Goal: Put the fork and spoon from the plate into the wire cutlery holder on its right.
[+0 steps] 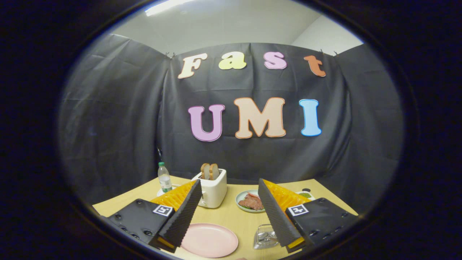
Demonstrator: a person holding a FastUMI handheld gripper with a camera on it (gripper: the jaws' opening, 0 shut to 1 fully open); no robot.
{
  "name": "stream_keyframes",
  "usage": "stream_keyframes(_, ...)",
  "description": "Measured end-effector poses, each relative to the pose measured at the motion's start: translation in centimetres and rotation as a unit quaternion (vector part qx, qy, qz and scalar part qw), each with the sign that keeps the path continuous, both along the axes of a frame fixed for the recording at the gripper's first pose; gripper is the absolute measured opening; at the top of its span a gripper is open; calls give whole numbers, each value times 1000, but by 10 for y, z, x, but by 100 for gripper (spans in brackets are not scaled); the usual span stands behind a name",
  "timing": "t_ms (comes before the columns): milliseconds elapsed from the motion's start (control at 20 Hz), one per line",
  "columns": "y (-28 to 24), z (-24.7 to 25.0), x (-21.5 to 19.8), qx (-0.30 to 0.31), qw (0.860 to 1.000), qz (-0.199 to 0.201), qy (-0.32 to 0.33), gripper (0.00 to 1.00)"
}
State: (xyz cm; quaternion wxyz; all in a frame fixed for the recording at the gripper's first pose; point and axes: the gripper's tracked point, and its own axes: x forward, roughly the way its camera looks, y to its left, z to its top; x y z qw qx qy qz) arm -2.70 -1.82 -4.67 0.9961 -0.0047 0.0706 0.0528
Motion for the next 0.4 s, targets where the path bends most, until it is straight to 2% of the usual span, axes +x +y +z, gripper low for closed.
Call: stream_keyframes(400,-6,2,0,2,1000,-3,-4,99)
